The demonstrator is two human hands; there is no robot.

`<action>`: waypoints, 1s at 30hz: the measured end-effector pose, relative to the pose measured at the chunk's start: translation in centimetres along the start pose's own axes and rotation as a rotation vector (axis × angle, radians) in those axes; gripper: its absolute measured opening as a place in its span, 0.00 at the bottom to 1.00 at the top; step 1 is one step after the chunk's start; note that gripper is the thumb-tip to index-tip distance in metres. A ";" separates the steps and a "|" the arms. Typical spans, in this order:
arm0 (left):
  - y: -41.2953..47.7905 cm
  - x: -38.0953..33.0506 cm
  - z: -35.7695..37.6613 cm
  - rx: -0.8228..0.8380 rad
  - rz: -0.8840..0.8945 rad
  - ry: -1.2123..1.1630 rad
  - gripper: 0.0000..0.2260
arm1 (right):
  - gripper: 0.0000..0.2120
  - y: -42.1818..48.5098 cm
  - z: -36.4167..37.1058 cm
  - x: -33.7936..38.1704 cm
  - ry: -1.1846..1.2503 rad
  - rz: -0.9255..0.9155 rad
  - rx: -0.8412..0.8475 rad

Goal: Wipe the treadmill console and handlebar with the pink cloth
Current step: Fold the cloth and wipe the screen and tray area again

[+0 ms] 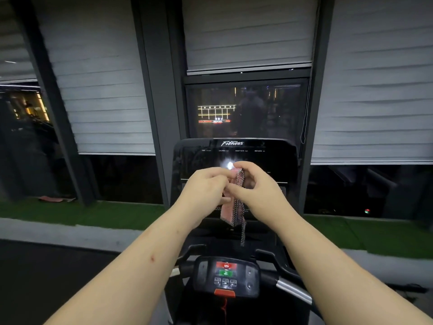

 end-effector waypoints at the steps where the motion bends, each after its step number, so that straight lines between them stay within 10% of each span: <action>1: -0.1 -0.1 -0.1 0.028 0.045 0.091 0.19 | 0.20 0.1 -0.2 0.1 0.005 0.006 -0.037; 7: -0.5 1.2 -3.1 0.041 0.203 0.376 0.21 | 0.16 -0.7 0.0 1.1 0.099 0.000 0.018; 12: -1.4 5.7 -4.8 0.251 -0.008 0.173 0.21 | 0.18 -2.5 1.3 1.0 0.211 0.030 0.020; 18: -2.5 6.9 -7.6 0.192 -0.032 -0.090 0.03 | 0.15 -4.9 3.1 0.8 0.298 0.101 -0.100; 30: -6.8 8.7 -7.4 0.185 -0.027 -0.274 0.03 | 0.13 -12.5 8.6 0.0 0.787 0.386 -0.164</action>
Point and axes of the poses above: each hand's wrist, its own y-axis towards the middle knuckle, its own z-axis out of the palm, x = y × z, the point moved 8 cm from there along y, towards the middle knuckle, and after that the axes turned 6 degrees about -y, right-handed, at the moved point
